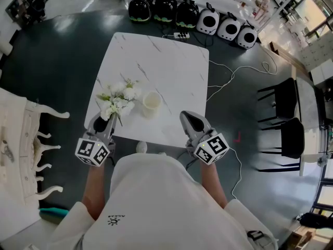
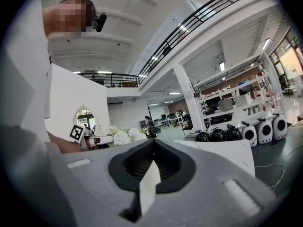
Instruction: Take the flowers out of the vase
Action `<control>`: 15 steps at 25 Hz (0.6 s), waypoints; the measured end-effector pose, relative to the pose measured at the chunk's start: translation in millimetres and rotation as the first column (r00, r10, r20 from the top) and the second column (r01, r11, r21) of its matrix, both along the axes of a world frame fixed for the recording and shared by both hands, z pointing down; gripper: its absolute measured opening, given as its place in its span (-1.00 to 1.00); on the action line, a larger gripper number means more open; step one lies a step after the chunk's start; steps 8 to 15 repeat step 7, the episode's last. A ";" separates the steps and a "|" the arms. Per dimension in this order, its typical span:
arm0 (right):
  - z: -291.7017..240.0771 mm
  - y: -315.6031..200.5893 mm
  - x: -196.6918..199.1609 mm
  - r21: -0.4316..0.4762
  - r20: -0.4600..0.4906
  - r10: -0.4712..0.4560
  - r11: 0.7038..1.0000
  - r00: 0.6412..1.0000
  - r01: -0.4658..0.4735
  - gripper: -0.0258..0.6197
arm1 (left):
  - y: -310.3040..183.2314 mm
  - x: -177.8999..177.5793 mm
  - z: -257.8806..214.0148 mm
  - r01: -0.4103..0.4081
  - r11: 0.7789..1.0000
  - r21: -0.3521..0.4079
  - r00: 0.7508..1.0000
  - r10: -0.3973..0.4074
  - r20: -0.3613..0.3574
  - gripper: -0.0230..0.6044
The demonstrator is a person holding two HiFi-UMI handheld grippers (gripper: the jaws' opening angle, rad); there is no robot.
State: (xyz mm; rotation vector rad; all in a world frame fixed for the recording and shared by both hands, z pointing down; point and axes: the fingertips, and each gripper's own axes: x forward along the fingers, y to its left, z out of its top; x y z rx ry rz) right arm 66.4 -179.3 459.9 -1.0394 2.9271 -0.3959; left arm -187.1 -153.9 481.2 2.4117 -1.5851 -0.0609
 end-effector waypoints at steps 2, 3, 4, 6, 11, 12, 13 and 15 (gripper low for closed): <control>0.7 -0.3 0.6 0.000 -0.001 0.002 1.000 1.000 -0.002 -0.92 | 0.3 -1.6 0.9 0.002 1.000 -0.002 1.000 -0.002 0.002 -0.70; 1.3 -0.6 1.3 0.001 -0.002 0.003 1.000 1.000 -0.003 -0.92 | 0.4 -2.1 1.5 0.003 1.000 -0.003 1.000 -0.003 0.003 -0.70; 1.7 -0.9 2.0 0.001 -0.002 0.004 1.000 1.000 -0.004 -0.92 | 0.5 -2.6 2.1 0.005 1.000 -0.004 1.000 -0.005 0.004 -0.70; 1.1 -1.9 3.0 0.003 -0.001 0.007 1.000 1.000 -0.007 -0.92 | 0.2 -3.7 2.6 0.008 1.000 -0.005 1.000 -0.008 0.004 -0.70; 0.5 -2.4 3.5 0.004 0.000 0.008 1.000 1.000 -0.008 -0.92 | 0.0 -4.2 2.8 0.009 1.000 -0.004 1.000 -0.009 0.004 -0.70; 0.5 -2.4 3.5 0.004 0.000 0.008 1.000 1.000 -0.008 -0.92 | 0.0 -4.2 2.8 0.009 1.000 -0.004 1.000 -0.009 0.004 -0.70; 0.5 -2.4 3.5 0.004 0.000 0.008 1.000 1.000 -0.008 -0.92 | 0.0 -4.2 2.8 0.009 1.000 -0.004 1.000 -0.009 0.004 -0.70; 0.5 -2.4 3.5 0.004 0.000 0.008 1.000 1.000 -0.008 -0.92 | 0.0 -4.2 2.8 0.009 1.000 -0.004 1.000 -0.009 0.004 -0.70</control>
